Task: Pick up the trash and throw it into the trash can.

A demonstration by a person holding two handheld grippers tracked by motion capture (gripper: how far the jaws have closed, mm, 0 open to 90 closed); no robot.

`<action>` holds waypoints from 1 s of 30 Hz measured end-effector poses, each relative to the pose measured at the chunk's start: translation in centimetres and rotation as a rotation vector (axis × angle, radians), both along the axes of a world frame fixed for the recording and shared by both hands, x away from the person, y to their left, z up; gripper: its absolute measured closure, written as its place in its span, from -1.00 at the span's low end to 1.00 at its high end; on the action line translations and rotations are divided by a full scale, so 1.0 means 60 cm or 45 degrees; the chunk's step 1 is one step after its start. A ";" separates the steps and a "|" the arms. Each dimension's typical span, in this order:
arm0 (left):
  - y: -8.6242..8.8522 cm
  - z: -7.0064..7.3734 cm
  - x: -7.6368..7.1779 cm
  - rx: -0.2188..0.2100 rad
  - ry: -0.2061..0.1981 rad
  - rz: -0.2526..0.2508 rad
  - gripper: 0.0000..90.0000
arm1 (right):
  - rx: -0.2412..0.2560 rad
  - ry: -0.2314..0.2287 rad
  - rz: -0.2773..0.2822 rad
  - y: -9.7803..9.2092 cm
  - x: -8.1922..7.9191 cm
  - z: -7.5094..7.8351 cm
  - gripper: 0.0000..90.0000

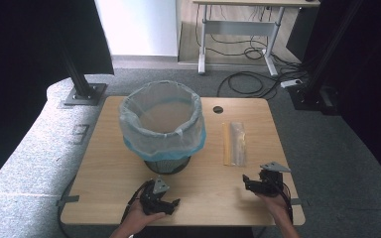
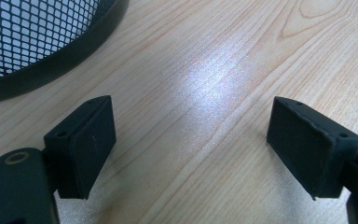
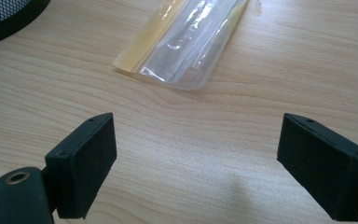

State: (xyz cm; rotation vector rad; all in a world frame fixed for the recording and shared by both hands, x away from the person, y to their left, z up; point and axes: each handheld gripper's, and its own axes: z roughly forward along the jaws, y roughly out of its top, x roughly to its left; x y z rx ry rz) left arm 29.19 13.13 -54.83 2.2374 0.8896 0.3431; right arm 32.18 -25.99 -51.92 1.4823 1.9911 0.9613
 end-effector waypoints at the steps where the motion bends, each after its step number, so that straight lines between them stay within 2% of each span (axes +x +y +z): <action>1: 0.000 0.000 0.000 0.000 0.000 0.000 -0.66 | -0.004 -0.003 0.004 0.000 0.001 -0.001 -0.75; 6: 0.000 0.000 0.000 0.000 0.000 0.000 -0.66 | -0.007 -0.003 0.012 0.005 0.000 -0.001 -0.75; 7: 0.000 0.000 0.000 0.000 0.000 0.000 -0.66 | -0.002 -0.024 0.014 0.007 -0.002 0.003 -0.74; 11: 0.000 0.000 0.000 0.000 0.000 0.000 -0.66 | 0.004 -0.046 0.011 0.010 -0.005 0.008 -0.74; 17: 0.000 0.000 0.000 0.000 0.001 0.000 -0.66 | 0.050 -0.074 -0.012 0.007 -0.006 0.021 -0.73; 30: 0.000 0.000 0.000 0.000 0.001 0.000 -0.66 | 0.055 -0.087 -0.039 0.002 0.004 0.023 -0.72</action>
